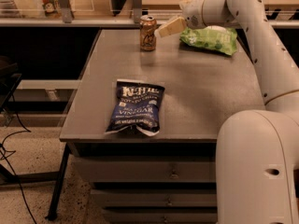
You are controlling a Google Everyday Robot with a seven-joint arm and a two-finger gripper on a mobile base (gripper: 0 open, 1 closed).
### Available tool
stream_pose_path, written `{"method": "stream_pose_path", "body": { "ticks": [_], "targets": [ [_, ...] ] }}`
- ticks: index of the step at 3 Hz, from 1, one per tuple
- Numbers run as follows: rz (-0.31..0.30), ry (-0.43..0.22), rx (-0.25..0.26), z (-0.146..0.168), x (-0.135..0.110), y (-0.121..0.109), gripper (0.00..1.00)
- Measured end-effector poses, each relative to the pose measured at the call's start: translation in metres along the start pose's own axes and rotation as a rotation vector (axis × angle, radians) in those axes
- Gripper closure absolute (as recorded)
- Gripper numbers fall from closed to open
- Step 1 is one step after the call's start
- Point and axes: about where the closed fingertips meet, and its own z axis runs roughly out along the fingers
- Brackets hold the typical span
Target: Pick orange can
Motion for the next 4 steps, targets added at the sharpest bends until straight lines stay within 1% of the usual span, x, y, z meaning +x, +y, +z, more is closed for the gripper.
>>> {"method": "stream_pose_path", "body": {
  "ticks": [1,2,3,4],
  "targets": [
    [-0.009,-0.029,-0.024,0.013,0.005,0.006,0.00],
    [-0.043,-0.051,-0.051,0.025,0.002,0.017,0.00],
    [-0.055,-0.062,-0.068,0.038,0.000,0.025,0.00],
    [-0.052,-0.076,-0.079,0.051,-0.003,0.030,0.00]
  ]
}}
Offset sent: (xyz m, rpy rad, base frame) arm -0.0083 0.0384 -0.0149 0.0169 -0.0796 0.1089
